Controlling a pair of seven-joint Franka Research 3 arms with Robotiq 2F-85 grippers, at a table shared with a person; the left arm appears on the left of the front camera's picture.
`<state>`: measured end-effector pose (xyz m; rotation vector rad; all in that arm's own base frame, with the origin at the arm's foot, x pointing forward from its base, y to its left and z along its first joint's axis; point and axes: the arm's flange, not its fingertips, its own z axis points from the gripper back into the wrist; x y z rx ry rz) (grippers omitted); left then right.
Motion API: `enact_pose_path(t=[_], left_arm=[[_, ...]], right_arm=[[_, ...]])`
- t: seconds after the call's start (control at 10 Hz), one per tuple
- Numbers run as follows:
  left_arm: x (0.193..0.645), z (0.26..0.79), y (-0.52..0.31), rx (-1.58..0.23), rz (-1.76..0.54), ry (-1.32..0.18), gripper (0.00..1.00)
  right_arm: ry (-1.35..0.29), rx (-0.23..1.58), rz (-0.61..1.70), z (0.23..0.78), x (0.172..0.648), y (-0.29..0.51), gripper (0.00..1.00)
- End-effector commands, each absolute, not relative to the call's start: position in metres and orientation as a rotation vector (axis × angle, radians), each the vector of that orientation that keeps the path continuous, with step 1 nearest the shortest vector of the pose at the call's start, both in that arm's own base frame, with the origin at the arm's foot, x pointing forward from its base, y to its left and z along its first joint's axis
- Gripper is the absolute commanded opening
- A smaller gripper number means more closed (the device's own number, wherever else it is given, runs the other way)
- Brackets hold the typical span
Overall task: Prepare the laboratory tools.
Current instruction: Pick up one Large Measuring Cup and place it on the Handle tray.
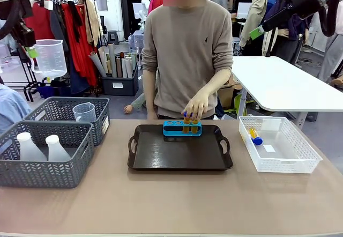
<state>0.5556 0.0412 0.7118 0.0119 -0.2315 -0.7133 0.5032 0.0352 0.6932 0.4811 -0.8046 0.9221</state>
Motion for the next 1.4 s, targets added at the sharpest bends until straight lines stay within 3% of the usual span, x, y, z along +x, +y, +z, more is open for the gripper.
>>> enact_pose_path(t=[0.0, 0.3, 0.6, 0.9, 1.3], left_arm=[[0.533, 0.766, 0.022, 0.007, -0.884, -0.266, 0.0], [0.498, 0.835, -0.02, -0.031, -1.106, -0.28, 0.0], [0.469, 0.871, -0.077, -0.011, -1.296, -0.36, 0.0], [0.466, 0.87, -0.13, -0.023, -1.421, -0.391, 0.0], [0.47, 0.818, -0.198, -0.034, -1.475, -0.403, 0.0]], right_arm=[[-0.812, 0.485, 0.923, 0.694, 0.502, 0.037, 1.0], [-0.812, 0.485, 0.923, 0.694, 0.502, 0.037, 1.0], [-0.812, 0.485, 0.923, 0.694, 0.502, 0.037, 1.0], [-0.812, 0.485, 0.923, 0.694, 0.502, 0.037, 1.0], [-0.812, 0.485, 0.923, 0.694, 0.502, 0.037, 1.0]])
